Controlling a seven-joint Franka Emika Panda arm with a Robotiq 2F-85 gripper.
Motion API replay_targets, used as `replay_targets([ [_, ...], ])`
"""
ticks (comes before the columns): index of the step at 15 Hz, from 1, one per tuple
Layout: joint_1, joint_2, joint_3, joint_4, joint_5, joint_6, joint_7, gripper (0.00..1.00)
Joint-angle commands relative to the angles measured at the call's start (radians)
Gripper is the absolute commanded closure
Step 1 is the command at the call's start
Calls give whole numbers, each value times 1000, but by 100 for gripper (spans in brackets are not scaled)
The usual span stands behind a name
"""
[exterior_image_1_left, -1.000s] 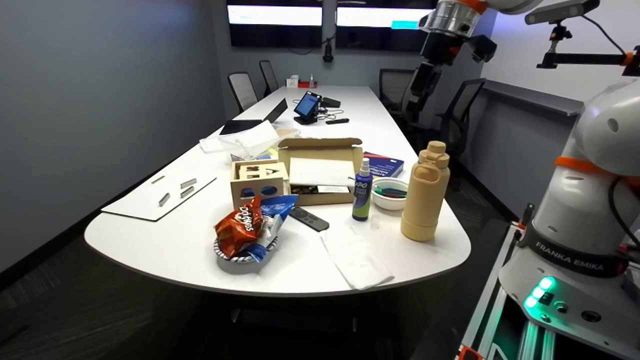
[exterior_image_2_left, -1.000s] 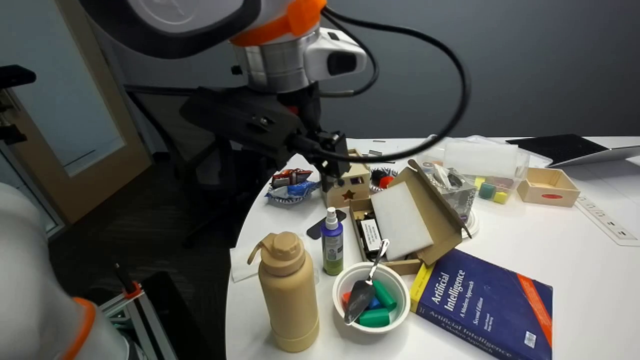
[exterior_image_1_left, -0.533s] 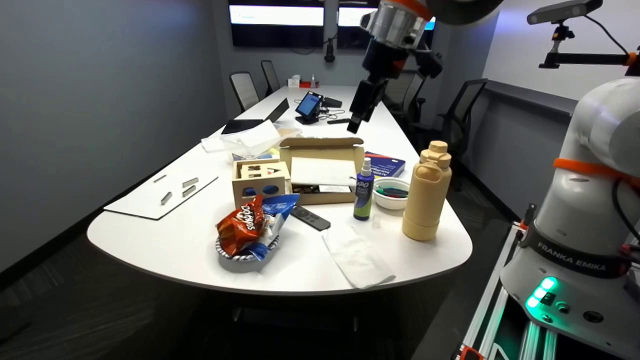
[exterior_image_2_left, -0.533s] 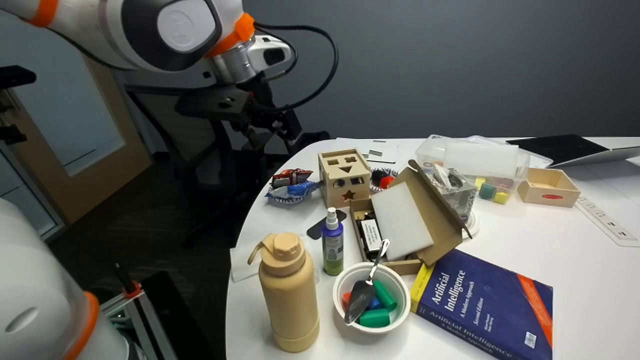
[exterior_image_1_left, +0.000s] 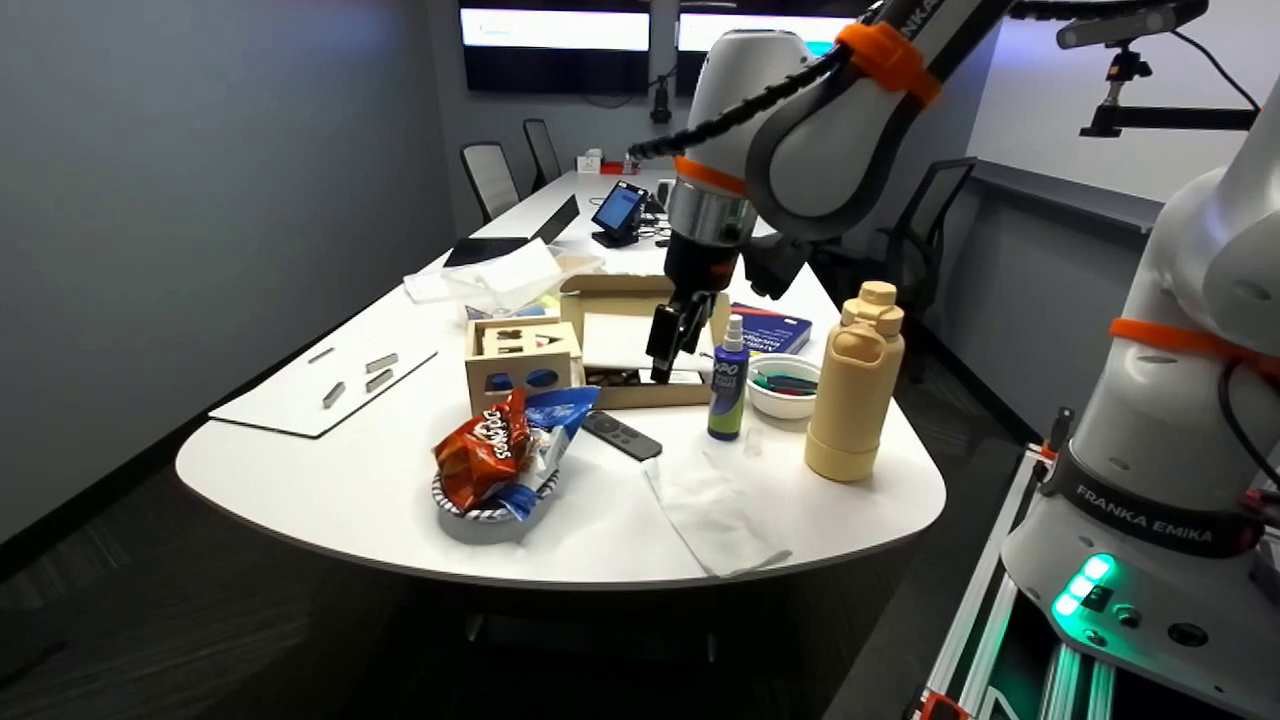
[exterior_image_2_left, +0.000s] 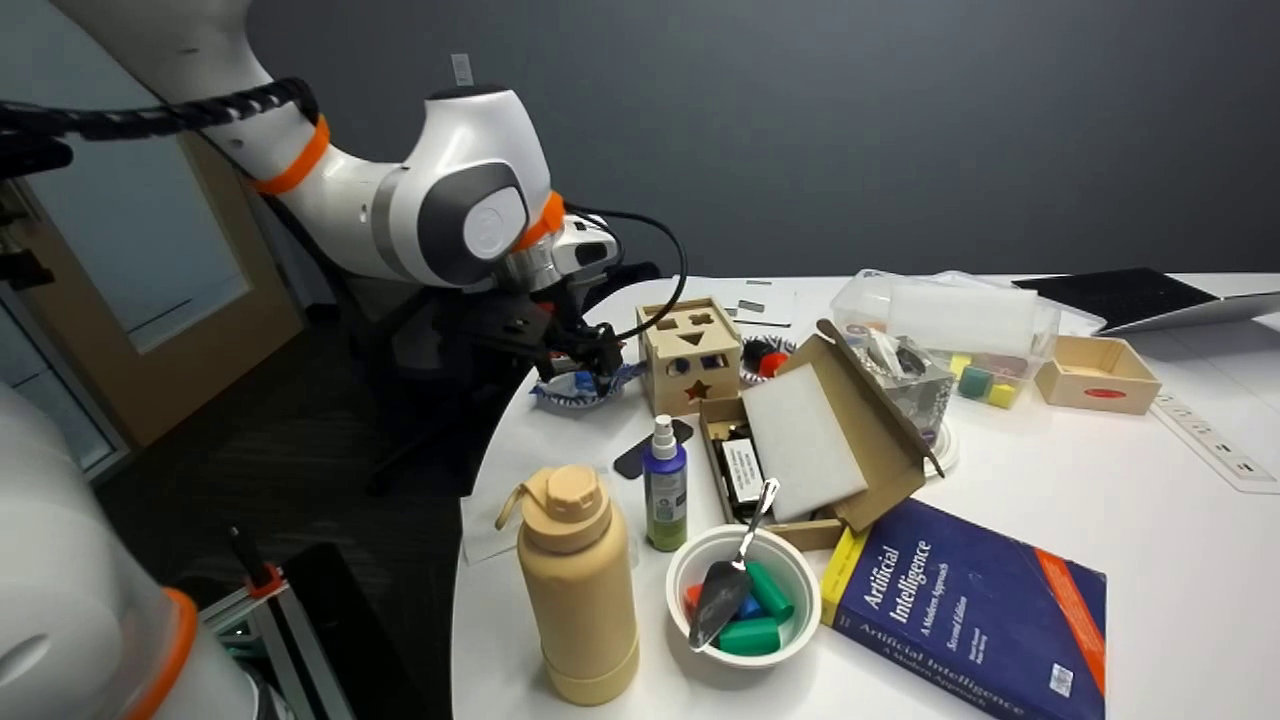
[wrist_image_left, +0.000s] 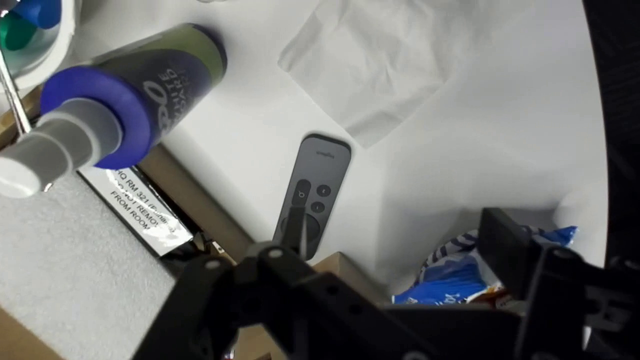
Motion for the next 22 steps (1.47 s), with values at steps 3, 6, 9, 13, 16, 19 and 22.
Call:
replay_targets([
  [3, -9, 200, -14, 120, -86, 51, 79, 58],
  [6, 10, 258, -26, 159, -86, 67, 85, 81],
  [9, 23, 316, -45, 195, -88, 98, 82, 100],
  [13, 30, 395, -65, 244, -66, 140, 53, 100],
  [16, 32, 449, -79, 282, -58, 160, 46, 100],
  [19, 46, 489, -102, 327, -67, 165, 51, 100],
  [22, 53, 525, -119, 363, -65, 179, 45, 100],
])
